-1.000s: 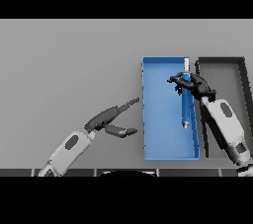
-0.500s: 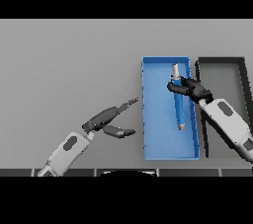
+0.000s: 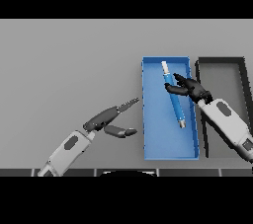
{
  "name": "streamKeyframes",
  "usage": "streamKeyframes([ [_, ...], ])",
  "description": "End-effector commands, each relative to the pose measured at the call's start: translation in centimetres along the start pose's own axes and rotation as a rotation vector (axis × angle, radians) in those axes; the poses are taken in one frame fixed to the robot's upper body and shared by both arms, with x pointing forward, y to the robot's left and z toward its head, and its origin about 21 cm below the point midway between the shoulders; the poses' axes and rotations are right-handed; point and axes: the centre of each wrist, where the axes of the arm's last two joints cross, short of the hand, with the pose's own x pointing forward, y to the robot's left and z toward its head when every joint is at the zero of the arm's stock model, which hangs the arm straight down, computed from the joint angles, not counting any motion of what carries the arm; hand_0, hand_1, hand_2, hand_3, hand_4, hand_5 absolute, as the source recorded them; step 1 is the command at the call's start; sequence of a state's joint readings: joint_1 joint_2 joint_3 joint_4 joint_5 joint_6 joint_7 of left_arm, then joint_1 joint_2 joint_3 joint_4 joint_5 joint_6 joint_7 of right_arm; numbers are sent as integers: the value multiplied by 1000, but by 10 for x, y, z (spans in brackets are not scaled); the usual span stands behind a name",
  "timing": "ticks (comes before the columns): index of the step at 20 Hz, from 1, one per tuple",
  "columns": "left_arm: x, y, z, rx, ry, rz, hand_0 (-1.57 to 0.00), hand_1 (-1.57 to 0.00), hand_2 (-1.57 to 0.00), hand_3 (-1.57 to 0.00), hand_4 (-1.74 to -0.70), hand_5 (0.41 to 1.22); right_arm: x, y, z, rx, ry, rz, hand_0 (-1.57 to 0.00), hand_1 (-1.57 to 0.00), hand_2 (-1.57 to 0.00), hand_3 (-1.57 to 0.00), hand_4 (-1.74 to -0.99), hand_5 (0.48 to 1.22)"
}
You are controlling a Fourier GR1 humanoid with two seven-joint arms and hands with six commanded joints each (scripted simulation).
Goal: Pick up the blue pipe and place it into the blue bin.
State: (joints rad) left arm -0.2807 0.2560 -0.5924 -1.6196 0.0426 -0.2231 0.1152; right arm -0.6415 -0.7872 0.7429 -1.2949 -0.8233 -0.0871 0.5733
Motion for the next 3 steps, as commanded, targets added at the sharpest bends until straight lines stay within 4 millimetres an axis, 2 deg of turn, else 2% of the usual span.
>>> streamKeyframes([
  [1, -1, 1, 1, 7, 1, 1, 1, 1, 1, 1, -826, 472, -2, 3, 0, 3, 12, -13, -20, -15, -14, -8, -1186, 766],
  [3, 5, 5, -1, 14, -3, -8, 1, 1, 1, 1, -826, 474, 2, 1, 3, 3, 8, -5, -20, -15, -14, -8, -1186, 769],
])
